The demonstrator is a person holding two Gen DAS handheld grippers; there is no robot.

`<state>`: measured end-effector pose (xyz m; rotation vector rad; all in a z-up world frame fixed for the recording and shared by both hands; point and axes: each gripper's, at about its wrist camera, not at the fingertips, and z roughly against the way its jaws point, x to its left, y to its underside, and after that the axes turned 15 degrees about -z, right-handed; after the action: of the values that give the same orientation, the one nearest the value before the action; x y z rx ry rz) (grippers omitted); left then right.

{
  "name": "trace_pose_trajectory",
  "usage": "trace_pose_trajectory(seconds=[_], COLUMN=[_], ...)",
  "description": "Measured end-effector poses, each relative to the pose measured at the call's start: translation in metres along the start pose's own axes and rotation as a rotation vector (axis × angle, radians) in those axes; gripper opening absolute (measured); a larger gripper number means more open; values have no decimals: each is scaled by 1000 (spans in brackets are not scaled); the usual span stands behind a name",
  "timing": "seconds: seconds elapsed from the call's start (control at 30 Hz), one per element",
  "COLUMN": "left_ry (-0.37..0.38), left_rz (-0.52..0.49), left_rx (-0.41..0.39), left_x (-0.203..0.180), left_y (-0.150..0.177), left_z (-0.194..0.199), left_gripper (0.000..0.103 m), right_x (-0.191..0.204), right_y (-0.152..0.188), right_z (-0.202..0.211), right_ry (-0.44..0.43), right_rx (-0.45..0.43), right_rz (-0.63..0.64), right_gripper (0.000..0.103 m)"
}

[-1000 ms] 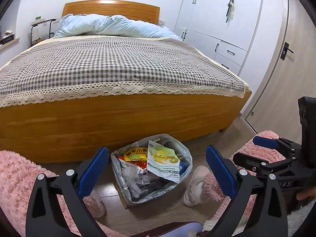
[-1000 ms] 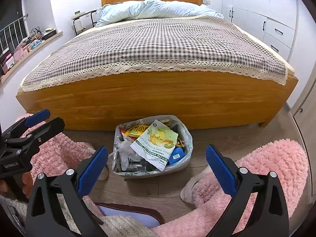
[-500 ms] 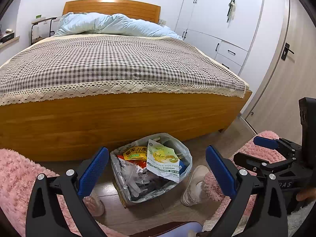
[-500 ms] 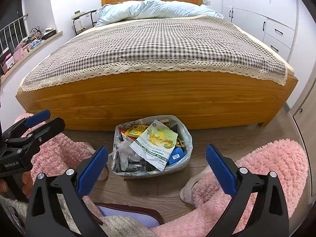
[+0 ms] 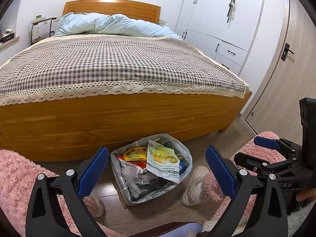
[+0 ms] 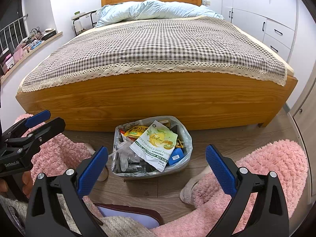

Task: Collect trash

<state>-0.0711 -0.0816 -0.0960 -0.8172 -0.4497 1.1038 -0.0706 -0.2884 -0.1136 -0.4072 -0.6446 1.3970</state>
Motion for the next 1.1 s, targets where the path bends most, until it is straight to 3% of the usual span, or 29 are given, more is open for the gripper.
trace_pose_trajectory(seconds=[1.1], left_ry=[-2], left_rz=[5], left_rx=[0], left_x=[1], left_y=[-1], left_z=[-1], left_gripper=[95], right_x=[3], right_y=[-2], right_z=[-1], right_ry=[-2], right_rx=[-2], right_rz=[7], right_gripper=[95])
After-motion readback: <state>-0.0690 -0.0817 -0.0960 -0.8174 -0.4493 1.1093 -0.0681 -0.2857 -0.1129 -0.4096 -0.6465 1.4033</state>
